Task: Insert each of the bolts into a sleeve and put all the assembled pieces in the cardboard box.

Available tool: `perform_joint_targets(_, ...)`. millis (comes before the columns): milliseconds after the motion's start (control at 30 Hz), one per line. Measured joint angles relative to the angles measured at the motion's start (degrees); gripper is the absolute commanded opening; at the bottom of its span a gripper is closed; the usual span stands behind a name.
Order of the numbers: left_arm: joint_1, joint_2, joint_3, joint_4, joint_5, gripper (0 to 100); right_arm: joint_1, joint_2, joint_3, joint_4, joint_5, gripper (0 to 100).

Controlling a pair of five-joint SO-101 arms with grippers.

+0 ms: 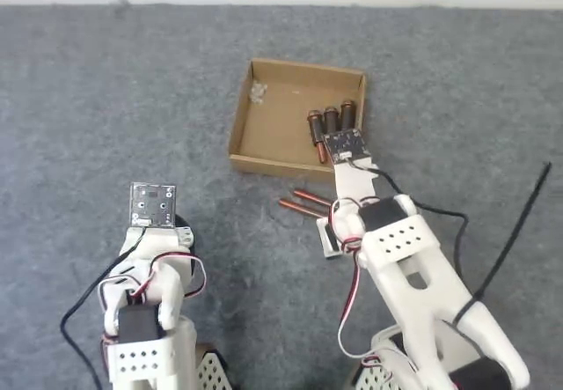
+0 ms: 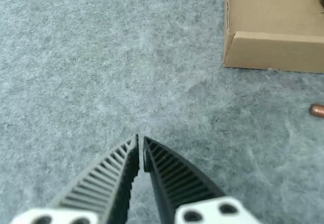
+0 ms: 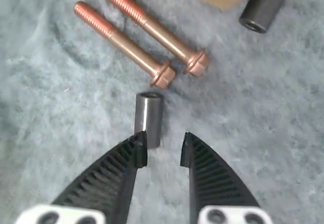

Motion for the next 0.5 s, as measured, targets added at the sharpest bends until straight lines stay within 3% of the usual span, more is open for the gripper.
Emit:
perform_joint_targets(200, 0.0, 0.0, 0.0, 0.0, 0.0, 1, -0.09, 0.79, 2.64, -6.86, 0.0, 11.7)
perform_joint_targets(500, 0.0, 0.0, 0.0, 0.0, 0.0, 1, -0.26, 14.51, -2.2, -10.81, -0.18, 11.4)
